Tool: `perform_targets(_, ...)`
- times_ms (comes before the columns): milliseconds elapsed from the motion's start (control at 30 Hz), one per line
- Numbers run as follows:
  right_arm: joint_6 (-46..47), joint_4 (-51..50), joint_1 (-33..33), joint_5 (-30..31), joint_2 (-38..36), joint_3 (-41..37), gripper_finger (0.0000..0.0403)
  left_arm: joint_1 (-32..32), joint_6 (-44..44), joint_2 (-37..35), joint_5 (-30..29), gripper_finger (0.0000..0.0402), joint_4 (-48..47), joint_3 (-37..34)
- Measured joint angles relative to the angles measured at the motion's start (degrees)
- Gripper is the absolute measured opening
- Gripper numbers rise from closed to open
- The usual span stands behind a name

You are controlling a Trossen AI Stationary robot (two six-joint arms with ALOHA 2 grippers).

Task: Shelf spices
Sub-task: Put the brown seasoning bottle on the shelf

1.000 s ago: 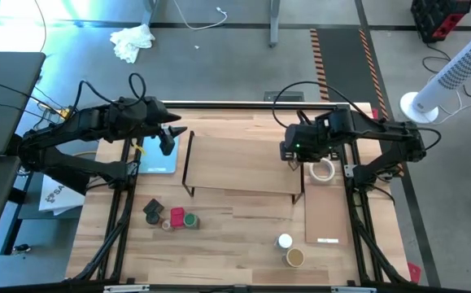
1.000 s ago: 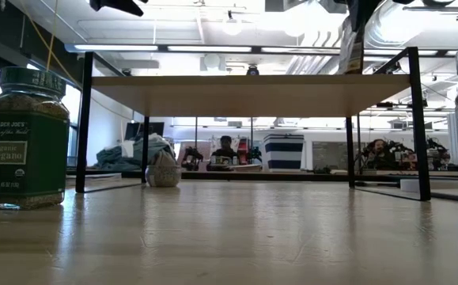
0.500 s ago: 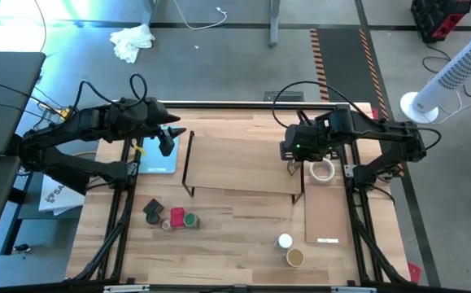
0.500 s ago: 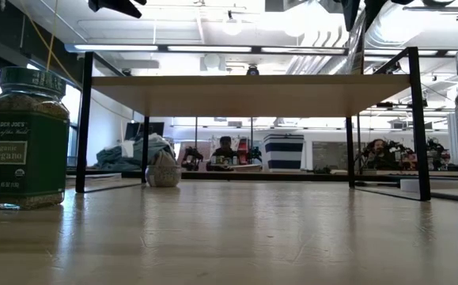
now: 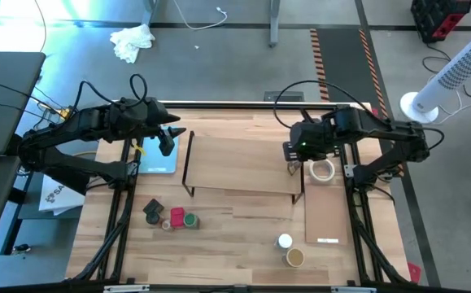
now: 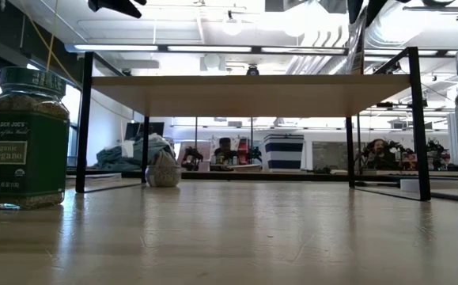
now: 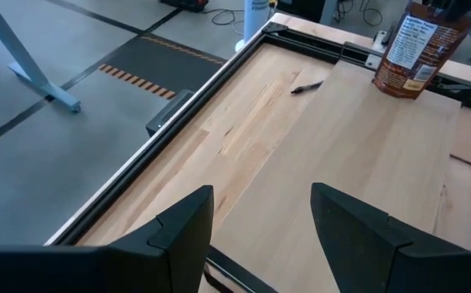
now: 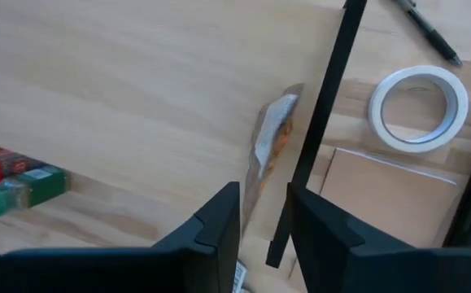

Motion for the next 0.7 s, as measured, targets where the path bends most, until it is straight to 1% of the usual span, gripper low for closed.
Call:
perform_targets(267,-0.2,0.0,0.4,4.6,-6.3,0.0,0.0099,0.0,0.0,0.0,-1.4,0.0205,-0.1,0.0)
perform_targets(433,-5.0,1.4,0.4,4.5,-9.9,0.0,0.0099,0.0,-0.2,0.0,-1.4,0.0205,-0.1,0.0)
perform_targets(567,-12.2,10.5,0.4,1.7,-12.7,0.0,0.0099,0.0,-3.3,0.0,-1.3,0.0205,0.5,0.0)
perform_targets(633,-15.1,16.2,0.4,1.9,-14.2,0.0,0.0099,0.0,-4.9,-0.1,-1.3,0.0205,2.0,0.0)
perform_targets(700,-18.0,21.4,0.4,3.5,-15.6,0.0,0.0099,0.0,-6.6,-0.2,-0.2,0.0205,4.5,0.0)
